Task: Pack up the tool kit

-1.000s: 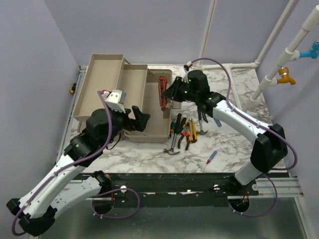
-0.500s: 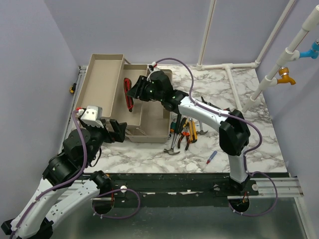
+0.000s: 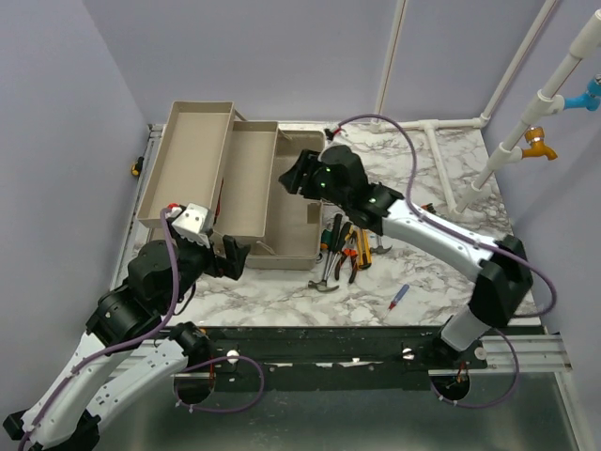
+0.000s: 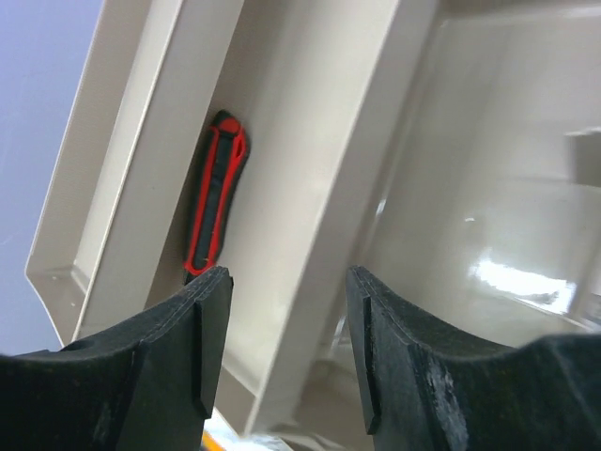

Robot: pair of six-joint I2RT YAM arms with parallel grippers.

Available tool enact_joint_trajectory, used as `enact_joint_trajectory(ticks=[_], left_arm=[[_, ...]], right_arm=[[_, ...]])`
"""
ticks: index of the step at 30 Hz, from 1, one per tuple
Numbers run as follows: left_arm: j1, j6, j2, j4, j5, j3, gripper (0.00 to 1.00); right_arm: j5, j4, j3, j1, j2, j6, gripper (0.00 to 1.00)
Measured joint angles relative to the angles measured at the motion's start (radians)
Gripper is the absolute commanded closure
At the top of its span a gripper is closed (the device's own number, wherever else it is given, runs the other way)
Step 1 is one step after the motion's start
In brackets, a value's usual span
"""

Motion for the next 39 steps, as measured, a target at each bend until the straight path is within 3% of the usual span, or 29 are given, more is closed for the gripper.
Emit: enact_joint_trajectory(ticks=[7,8,12,16,24,39], left_arm=[[0.000,0.017,0.016,0.015,0.087,-0.018,0.01],[0.000,0.018,0.019,0.018,0.100,-0.018,0.02],[0.000,0.020,0.044,0.037,0.149,-0.026,0.01],[0.000,0.021,0.060,0.054,0.191,-0.050,0.01],[0.000,0.022,0.062,0.067,0.265,-0.084,0.01],[0.001,0.026,0.056,0.090,0.310,-0.092,0.02]], right_arm=[[0.184,-0.067,-0.265,-0.001,-0.343,-0.075,0.42],[0.206,-0.088,-0.299,-0.001,-0.375,-0.078,0.37],[0.279,-0.179,-0.434,-0.001,-0.456,-0.072,0.27],[0.341,-0.286,-0.542,-0.001,-0.493,-0.035,0.28],[0.366,-0.409,-0.607,-0.013,-0.455,0.031,0.40],[0.309,-0.421,-0.607,-0.106,-0.212,0.054,0.47]])
